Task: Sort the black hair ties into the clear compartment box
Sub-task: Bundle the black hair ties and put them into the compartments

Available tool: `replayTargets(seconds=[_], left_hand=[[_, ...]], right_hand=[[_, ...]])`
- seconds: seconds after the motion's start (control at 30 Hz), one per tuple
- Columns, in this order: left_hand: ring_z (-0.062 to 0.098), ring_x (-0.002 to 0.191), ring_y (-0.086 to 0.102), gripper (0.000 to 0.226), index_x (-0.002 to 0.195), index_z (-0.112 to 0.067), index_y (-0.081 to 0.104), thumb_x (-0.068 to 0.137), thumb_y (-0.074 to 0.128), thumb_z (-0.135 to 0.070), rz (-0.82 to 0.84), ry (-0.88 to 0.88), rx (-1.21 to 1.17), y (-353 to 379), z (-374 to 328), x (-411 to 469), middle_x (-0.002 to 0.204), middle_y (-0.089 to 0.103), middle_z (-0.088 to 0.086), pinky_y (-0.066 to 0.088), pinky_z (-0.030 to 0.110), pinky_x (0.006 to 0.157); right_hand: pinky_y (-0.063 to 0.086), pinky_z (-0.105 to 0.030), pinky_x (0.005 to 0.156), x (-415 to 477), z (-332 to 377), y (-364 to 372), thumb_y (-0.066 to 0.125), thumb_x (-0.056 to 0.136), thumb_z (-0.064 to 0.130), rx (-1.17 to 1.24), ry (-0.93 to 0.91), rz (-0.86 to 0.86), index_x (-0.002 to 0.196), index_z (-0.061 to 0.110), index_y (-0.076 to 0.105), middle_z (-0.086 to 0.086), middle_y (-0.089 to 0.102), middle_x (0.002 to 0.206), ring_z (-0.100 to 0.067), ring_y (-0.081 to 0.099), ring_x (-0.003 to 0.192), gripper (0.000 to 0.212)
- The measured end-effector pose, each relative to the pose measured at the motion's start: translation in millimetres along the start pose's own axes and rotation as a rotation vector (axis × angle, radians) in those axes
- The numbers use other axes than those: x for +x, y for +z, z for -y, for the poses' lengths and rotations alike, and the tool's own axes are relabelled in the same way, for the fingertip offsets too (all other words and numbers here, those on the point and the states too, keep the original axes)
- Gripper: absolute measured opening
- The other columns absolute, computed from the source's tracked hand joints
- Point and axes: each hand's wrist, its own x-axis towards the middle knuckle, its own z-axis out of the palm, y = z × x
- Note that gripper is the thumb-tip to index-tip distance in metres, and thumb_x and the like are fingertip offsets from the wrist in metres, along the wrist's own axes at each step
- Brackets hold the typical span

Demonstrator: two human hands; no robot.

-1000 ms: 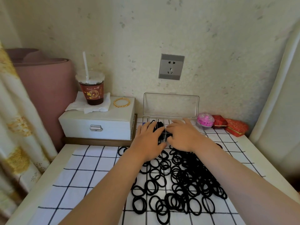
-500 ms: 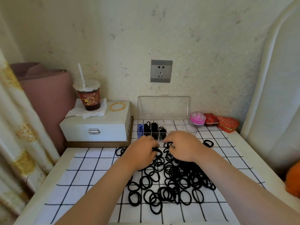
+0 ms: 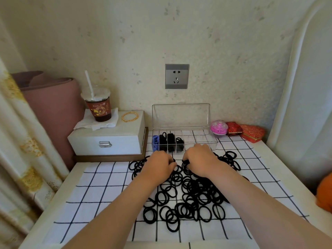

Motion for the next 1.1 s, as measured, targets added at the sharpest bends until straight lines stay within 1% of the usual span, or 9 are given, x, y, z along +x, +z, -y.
replayTargets(seconds=[0.2, 0.33, 0.47, 0.6, 0.7, 0.8, 0.9, 0.97, 1.1], left_hand=[[0.019, 0.085, 0.064, 0.017, 0.093, -0.02, 0.079, 0.089, 0.063, -0.026, 0.067, -0.009, 0.125, -1, -1, 6, 0.087, 0.07, 0.001, 0.056, 0.037, 0.082], [0.016, 0.083, 0.061, 0.013, 0.098, -0.018, 0.069, 0.092, 0.058, -0.024, 0.087, -0.027, 0.022, -11, 5, 2, 0.088, 0.067, -0.004, 0.052, 0.032, 0.077], [0.01, 0.081, 0.057, 0.01, 0.105, -0.022, 0.061, 0.097, 0.056, -0.022, 0.018, -0.127, -0.219, -34, 16, -1, 0.088, 0.061, -0.008, 0.042, 0.023, 0.067], [0.01, 0.085, 0.062, 0.014, 0.107, -0.025, 0.064, 0.094, 0.061, -0.019, 0.039, -0.202, -0.399, -50, 29, -8, 0.093, 0.066, -0.006, 0.046, 0.019, 0.073], [0.008, 0.084, 0.064, 0.018, 0.101, -0.025, 0.07, 0.091, 0.063, -0.012, 0.064, -0.239, -0.393, -55, 39, -16, 0.089, 0.069, -0.007, 0.049, 0.019, 0.075], [0.008, 0.082, 0.065, 0.02, 0.096, -0.027, 0.073, 0.089, 0.064, -0.01, 0.05, -0.291, -0.392, -60, 50, -25, 0.086, 0.07, -0.009, 0.05, 0.019, 0.072], [0.009, 0.088, 0.068, 0.019, 0.1, -0.026, 0.076, 0.092, 0.064, -0.013, 0.033, -0.316, -0.368, -65, 61, -30, 0.094, 0.074, -0.007, 0.054, 0.026, 0.086], [0.009, 0.092, 0.066, 0.021, 0.108, -0.026, 0.075, 0.095, 0.062, -0.017, 0.034, -0.324, -0.274, -66, 66, -32, 0.103, 0.074, -0.005, 0.051, 0.025, 0.09], [0.016, 0.113, 0.061, 0.033, 0.13, -0.024, 0.064, 0.097, 0.058, -0.021, 0.055, -0.355, -0.019, -60, 73, -37, 0.128, 0.066, 0.0, 0.046, 0.026, 0.095]], right_hand=[[0.042, -0.028, 0.097, -1, -1, -4, 0.061, 0.091, 0.015, 0.213, -0.07, -0.045, 0.122, 0.025, 0.07, 0.003, 0.069, 0.12, -0.02, 0.06, 0.112, 0.034], [0.048, -0.018, 0.091, -6, 0, -14, 0.063, 0.09, 0.009, 0.498, -0.038, -0.105, 0.116, 0.018, 0.074, 0.002, 0.072, 0.115, -0.013, 0.066, 0.104, 0.029], [0.046, -0.003, 0.073, -7, 4, -22, 0.063, 0.091, 0.01, 0.697, 0.004, -0.112, 0.109, 0.022, 0.076, 0.008, 0.073, 0.103, 0.004, 0.063, 0.08, 0.024], [0.04, -0.003, 0.052, -3, 10, -27, 0.06, 0.092, 0.007, 0.865, 0.064, -0.073, 0.104, 0.022, 0.077, 0.02, 0.063, 0.073, 0.015, 0.056, 0.052, 0.026], [0.038, -0.005, 0.046, 2, 17, -26, 0.061, 0.092, 0.007, 0.908, 0.074, -0.024, 0.104, 0.02, 0.077, 0.014, 0.064, 0.072, 0.012, 0.053, 0.043, 0.024], [0.042, -0.004, 0.056, 8, 29, -24, 0.064, 0.092, 0.009, 0.862, 0.023, 0.016, 0.107, 0.02, 0.076, 0.006, 0.071, 0.091, 0.011, 0.058, 0.056, 0.023], [0.046, -0.014, 0.091, 17, 42, -20, 0.064, 0.092, 0.009, 0.812, -0.009, 0.027, 0.117, 0.018, 0.072, 0.001, 0.07, 0.121, -0.005, 0.064, 0.103, 0.028], [0.042, -0.023, 0.106, 24, 50, -17, 0.062, 0.094, 0.012, 0.762, -0.008, 0.02, 0.125, 0.016, 0.068, -0.001, 0.065, 0.131, -0.013, 0.059, 0.12, 0.032], [0.042, -0.028, 0.104, 34, 63, -5, 0.056, 0.098, 0.014, 0.555, -0.04, 0.032, 0.126, 0.008, 0.065, -0.008, 0.064, 0.13, -0.023, 0.056, 0.124, 0.03]])
